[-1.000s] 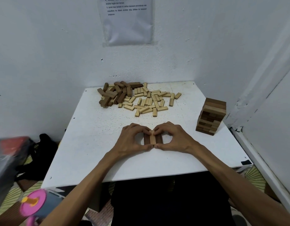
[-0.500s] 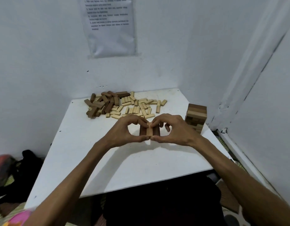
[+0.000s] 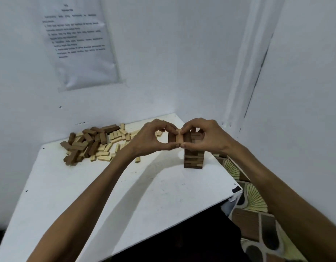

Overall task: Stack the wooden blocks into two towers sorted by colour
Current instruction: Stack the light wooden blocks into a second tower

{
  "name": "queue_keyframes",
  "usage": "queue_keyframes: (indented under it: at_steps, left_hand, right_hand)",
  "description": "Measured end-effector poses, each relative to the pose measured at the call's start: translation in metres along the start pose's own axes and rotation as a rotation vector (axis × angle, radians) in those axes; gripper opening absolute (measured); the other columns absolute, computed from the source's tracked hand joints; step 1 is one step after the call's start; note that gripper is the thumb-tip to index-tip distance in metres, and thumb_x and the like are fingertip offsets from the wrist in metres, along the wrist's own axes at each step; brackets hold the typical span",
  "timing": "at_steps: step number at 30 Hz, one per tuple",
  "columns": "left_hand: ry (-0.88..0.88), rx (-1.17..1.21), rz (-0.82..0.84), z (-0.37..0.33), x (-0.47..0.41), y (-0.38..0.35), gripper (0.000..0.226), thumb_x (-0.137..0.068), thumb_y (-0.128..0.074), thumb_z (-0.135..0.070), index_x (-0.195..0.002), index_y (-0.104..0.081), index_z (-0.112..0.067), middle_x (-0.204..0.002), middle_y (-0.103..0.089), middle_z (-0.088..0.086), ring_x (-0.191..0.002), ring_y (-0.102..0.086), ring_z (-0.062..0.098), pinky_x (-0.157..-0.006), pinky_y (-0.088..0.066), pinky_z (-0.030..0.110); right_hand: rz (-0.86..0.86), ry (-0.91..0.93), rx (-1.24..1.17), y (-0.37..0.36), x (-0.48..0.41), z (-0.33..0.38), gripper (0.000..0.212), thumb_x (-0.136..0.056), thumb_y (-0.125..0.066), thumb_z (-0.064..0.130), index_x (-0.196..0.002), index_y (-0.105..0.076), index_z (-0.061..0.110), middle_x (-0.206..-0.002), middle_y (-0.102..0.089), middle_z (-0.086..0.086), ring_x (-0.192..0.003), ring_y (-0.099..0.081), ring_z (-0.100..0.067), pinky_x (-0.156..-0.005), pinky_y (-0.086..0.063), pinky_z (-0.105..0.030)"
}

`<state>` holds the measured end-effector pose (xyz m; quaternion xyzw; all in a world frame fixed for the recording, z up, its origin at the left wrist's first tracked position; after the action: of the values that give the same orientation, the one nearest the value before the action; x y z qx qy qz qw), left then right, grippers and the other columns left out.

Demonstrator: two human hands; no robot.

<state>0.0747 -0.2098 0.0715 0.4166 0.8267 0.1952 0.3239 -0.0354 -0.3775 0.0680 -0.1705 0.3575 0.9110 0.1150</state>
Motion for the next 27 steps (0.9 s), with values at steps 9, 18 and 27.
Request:
queue_keyframes:
  at_steps: [9, 18, 27]
  left_hand:
    - [-0.006, 0.039, 0.079, 0.015, -0.046, -0.043, 0.034, -0.077, -0.092, -0.021, -0.105, -0.075, -0.028, -0.118, -0.073, -0.017, -0.121, -0.056, 0.010, -0.098, -0.043, 0.026]
    - [-0.010, -0.013, 0.124, 0.026, -0.056, -0.056, 0.047, -0.075, -0.090, -0.043, -0.117, -0.069, -0.035, -0.116, -0.067, -0.020, -0.116, -0.055, 0.012, -0.097, -0.044, 0.030]
    - [0.012, -0.020, 0.128, 0.032, -0.057, -0.059, 0.068, -0.071, -0.085, -0.054, -0.130, -0.061, -0.033, -0.121, -0.068, -0.018, -0.119, -0.058, 0.011, -0.101, -0.046, 0.036]
  right_hand:
    - [-0.013, -0.101, 0.139, 0.029, 0.010, -0.048, 0.044, -0.074, -0.085, 0.058, -0.111, -0.070, 0.042, -0.120, -0.066, 0.019, -0.113, -0.053, -0.009, -0.082, -0.039, -0.026]
    - [0.008, -0.154, 0.171, 0.029, 0.013, -0.066, 0.056, -0.076, -0.084, 0.055, -0.126, -0.062, 0.042, -0.124, -0.060, 0.023, -0.114, -0.051, -0.004, -0.083, -0.036, -0.020]
    - [0.011, -0.183, 0.170, 0.027, 0.014, -0.072, 0.057, -0.078, -0.086, 0.051, -0.129, -0.062, 0.041, -0.125, -0.059, 0.022, -0.114, -0.051, -0.003, -0.081, -0.035, -0.018]
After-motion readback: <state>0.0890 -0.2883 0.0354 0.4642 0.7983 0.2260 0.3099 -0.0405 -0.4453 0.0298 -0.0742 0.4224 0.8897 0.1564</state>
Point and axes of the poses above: each hand's wrist, its own x-axis away from the middle knuckle, its own y-axis out of the back of the hand, z = x × y, the point moved 6 cm from there along -x, towards the middle knuckle
